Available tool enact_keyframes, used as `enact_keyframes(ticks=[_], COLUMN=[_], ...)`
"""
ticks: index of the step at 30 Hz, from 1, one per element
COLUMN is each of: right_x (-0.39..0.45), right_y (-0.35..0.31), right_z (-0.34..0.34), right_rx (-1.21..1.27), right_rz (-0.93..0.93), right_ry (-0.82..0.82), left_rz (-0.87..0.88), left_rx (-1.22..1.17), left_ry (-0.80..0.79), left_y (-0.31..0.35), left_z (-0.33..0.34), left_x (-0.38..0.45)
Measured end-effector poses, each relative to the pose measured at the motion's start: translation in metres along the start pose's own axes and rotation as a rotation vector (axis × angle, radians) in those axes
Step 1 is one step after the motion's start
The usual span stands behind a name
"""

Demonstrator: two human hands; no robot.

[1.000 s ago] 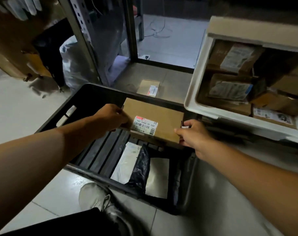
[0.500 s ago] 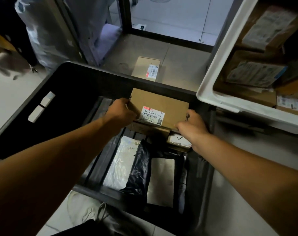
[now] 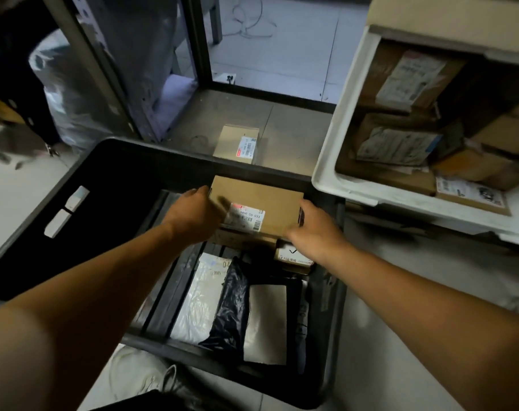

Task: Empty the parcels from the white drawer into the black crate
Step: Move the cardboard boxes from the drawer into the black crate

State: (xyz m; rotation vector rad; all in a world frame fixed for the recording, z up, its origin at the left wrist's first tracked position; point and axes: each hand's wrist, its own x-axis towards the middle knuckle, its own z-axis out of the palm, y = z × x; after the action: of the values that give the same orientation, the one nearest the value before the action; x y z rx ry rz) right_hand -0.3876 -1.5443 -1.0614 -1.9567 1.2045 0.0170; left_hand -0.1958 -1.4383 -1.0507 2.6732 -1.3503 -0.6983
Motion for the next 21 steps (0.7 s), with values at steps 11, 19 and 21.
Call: enact_keyframes(ticks=[11,19,21], right_x=[-0.077,-0.072,-0.058], right_y=[0.035,0.087,0.093], right_z=[-0.100,-0.160,-0.170], right_rx=[-0.606,-0.509,-0.450], right_rz=[-0.218,-0.083,-0.061], right_ry=[0.116,0.222,0.252], left_rz=[0.399,0.516,0.505], left_rx=[0.410,0.328,0.229], left_ry=[0.062,0.071,0.095], left_y=[0.110,0.200,0.217], left_z=[-0.027,-0.008,-0.007], left_x=[-0.053,-0.053,-0.039])
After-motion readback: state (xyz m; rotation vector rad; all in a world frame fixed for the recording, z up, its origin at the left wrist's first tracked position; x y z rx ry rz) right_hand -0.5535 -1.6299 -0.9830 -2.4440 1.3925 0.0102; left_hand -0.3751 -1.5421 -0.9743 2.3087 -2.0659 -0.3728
